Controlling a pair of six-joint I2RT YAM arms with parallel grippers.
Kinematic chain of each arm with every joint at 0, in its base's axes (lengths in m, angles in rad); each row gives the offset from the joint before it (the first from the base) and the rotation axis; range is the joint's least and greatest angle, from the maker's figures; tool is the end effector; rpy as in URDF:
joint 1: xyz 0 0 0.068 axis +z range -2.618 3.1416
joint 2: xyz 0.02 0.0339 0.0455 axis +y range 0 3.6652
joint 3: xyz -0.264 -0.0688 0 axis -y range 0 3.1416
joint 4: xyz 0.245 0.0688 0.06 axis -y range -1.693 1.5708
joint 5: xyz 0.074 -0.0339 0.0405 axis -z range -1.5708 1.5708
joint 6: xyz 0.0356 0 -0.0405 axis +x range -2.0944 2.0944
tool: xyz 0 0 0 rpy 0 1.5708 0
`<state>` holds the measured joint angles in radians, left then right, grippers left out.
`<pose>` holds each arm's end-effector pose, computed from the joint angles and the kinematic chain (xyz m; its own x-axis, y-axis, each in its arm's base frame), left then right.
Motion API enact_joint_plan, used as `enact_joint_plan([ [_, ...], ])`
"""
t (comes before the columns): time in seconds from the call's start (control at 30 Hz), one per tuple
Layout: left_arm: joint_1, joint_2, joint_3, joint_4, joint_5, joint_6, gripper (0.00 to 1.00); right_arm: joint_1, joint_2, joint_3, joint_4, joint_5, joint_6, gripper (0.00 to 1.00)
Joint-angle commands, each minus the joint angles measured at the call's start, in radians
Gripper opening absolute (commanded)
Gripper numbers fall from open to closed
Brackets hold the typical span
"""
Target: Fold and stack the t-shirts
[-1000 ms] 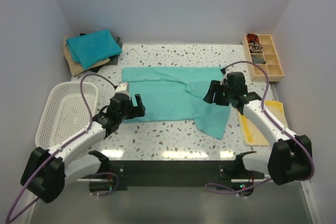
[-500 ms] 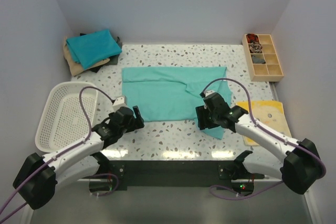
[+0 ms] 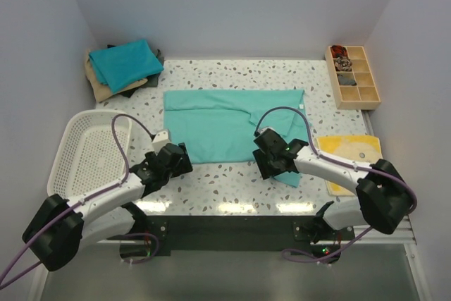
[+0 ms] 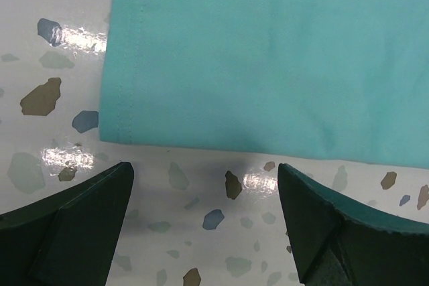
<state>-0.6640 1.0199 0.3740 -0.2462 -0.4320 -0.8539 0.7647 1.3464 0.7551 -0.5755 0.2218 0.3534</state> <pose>0.1512 -0.0994 0.1561 -0.6686 -0.3461 -0.6582 -0.2304 0.9380 -0.2591 0.1792 0.1611 0.1841 -0.8346 -0.3329 -0.4388 -0.3455 0.9369 -0.0537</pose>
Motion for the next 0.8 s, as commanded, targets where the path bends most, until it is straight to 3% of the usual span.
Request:
enact_joint_plan([
  [0.0, -0.006, 0.016, 0.023, 0.068, -0.079, -0.03, 0.95, 0.005, 0.036, 0.046, 0.028, 0.059, -0.016, 0.56],
  [0.1, -0.006, 0.003, 0.02, 0.074, -0.117, -0.051, 0.96, 0.005, 0.063, 0.052, 0.038, 0.071, -0.021, 0.48],
  [0.2, -0.005, -0.023, 0.014, 0.065, -0.183, -0.082, 0.97, 0.005, 0.089, 0.059, 0.048, 0.074, -0.021, 0.32],
  [0.23, -0.005, -0.029, 0.014, 0.055, -0.221, -0.091, 0.97, 0.007, 0.095, 0.062, 0.048, 0.071, -0.019, 0.23],
  [0.33, -0.005, -0.049, 0.009, 0.039, -0.278, -0.115, 0.98, 0.005, 0.096, 0.064, 0.054, 0.065, -0.019, 0.12],
  [0.47, -0.003, -0.031, 0.01, 0.001, -0.313, -0.157, 0.98, 0.007, 0.085, 0.059, 0.057, 0.057, -0.021, 0.06],
  [0.77, -0.005, 0.123, 0.042, 0.045, -0.271, -0.155, 0.98, 0.007, 0.074, 0.043, 0.069, 0.034, -0.019, 0.06],
])
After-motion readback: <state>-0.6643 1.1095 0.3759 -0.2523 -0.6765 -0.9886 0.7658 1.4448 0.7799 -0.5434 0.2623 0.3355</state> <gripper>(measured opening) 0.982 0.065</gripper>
